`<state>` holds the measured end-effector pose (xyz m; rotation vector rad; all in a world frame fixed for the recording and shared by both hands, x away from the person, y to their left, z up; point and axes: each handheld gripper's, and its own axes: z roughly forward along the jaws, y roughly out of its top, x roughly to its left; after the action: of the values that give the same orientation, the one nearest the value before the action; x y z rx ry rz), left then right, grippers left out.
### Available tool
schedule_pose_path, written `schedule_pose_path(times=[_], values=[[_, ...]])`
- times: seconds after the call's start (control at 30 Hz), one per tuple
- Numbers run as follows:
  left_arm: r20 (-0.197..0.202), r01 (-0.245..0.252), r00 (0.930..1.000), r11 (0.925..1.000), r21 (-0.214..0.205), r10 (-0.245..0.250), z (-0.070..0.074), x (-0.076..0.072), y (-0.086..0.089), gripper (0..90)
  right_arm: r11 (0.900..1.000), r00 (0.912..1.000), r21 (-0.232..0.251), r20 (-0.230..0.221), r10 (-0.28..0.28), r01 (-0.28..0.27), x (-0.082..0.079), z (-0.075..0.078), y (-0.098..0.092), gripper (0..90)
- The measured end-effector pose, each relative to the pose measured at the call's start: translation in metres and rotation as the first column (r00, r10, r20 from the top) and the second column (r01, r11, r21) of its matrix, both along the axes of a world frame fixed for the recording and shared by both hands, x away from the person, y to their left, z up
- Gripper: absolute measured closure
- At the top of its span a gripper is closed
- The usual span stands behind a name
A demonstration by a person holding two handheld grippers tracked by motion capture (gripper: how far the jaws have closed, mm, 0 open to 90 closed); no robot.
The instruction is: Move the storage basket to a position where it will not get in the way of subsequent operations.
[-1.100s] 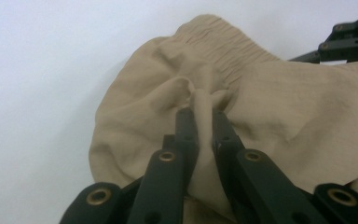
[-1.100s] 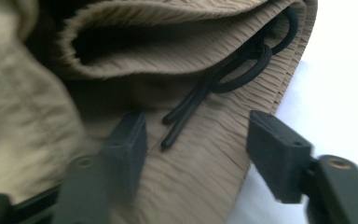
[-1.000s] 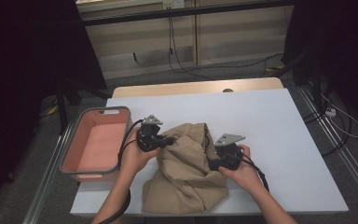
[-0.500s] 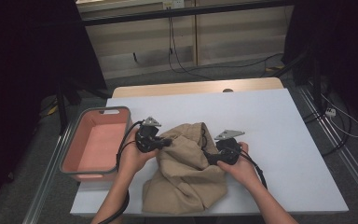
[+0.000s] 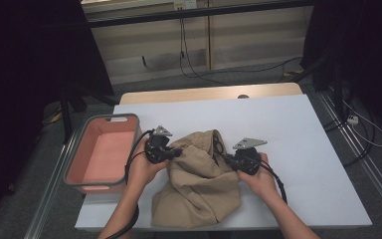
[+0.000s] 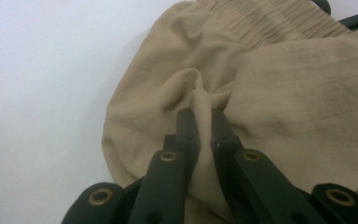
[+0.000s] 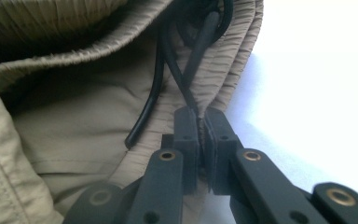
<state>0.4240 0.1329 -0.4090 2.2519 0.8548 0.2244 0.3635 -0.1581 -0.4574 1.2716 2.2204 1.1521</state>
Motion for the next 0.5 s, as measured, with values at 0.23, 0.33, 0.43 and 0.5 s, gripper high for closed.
schedule_pose_path(times=[0.23,0.33,0.43,0.5], values=[[0.02,0.022,0.9996,0.9878,-0.154,-0.019,0.008,-0.002,-0.005,85.5,0.9983,0.995,0.01,0.08,-0.059,0.058,-0.003,0.032,-0.036,85.7],[0.05,0.017,0.9987,0.981,-0.193,-0.007,0.009,0.0,-0.01,85.4,0.9917,0.9815,0.027,0.142,-0.128,0.126,-0.004,0.054,-0.068,85.8],[0.071,-0.016,0.997,0.9805,-0.196,0.031,0.007,0.004,-0.01,85.4,0.9915,0.9786,0.014,0.16,-0.13,0.129,-0.003,0.06,-0.073,85.8],[0.063,-0.039,0.9967,0.9833,-0.178,0.051,0.001,0.009,-0.007,85.5,0.9951,0.9787,0.003,0.18,-0.098,0.099,0.001,0.064,-0.067,85.6]])
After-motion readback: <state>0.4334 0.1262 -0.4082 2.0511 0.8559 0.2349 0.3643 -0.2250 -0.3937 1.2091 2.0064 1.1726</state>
